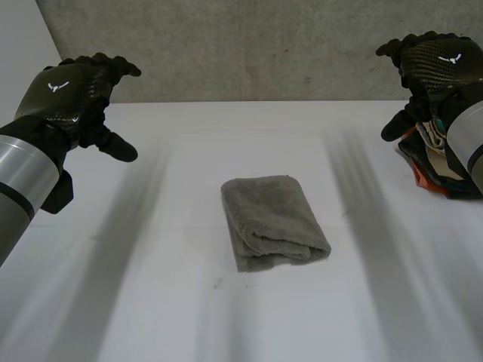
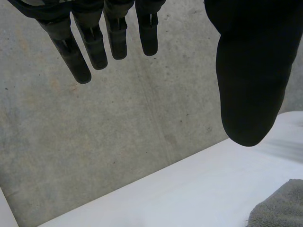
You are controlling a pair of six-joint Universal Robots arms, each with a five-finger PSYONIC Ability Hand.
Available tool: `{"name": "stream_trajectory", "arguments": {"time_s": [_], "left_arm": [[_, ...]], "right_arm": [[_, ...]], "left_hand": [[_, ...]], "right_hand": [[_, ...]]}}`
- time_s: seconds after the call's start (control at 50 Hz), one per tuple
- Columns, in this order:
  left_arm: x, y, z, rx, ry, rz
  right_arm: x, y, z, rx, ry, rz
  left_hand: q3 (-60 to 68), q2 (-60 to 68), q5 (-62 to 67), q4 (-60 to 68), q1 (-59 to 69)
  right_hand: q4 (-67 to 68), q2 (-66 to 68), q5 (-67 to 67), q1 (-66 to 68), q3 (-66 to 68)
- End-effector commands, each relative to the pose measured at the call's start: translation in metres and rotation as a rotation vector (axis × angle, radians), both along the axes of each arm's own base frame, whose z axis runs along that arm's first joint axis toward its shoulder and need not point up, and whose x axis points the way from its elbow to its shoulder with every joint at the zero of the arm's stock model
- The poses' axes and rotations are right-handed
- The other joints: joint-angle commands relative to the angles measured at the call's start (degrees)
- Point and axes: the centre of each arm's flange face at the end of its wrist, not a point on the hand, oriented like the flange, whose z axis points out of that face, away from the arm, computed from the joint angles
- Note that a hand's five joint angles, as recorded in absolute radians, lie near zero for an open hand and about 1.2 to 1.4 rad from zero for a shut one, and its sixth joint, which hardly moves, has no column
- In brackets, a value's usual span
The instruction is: Fold the laundry.
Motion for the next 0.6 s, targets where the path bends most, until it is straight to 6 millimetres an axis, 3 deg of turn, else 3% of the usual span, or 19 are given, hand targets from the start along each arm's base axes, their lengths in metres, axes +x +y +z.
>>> {"name": "stream_trajectory", "arguments": {"time_s": [0.02, 0.32, 0.46, 0.6], "left_arm": [[-0.001, -0.002, 0.003, -0.013, 0.002, -0.004], [-0.014, -0.008, 0.008, -0.047, 0.008, -0.074], [-0.052, -0.003, 0.008, -0.062, -0.009, -0.357], [-0.090, 0.008, 0.004, -0.067, -0.028, -0.664]], "right_arm": [[0.000, 0.001, 0.000, 0.009, 0.002, 0.002], [0.003, 0.009, -0.005, 0.071, 0.049, 0.031], [0.017, 0.019, -0.044, 0.215, 0.197, 0.110], [0.059, 0.057, -0.096, 0.331, 0.306, 0.279]], "left_hand": [[-7.4, -7.4, -10.1, -7.7, -7.9], [-7.4, -7.4, -10.1, -7.7, -7.9], [-7.4, -7.3, -10.0, -7.7, -7.8], [-7.4, -7.4, -10.1, -7.7, -7.9]], "right_hand": [[-7.0, -6.9, -9.2, -6.6, -7.0], [-7.0, -6.9, -9.2, -6.6, -7.0], [-7.0, -6.9, -9.2, -6.6, -7.0], [-7.0, -6.9, -9.2, -6.6, -7.0]]}}
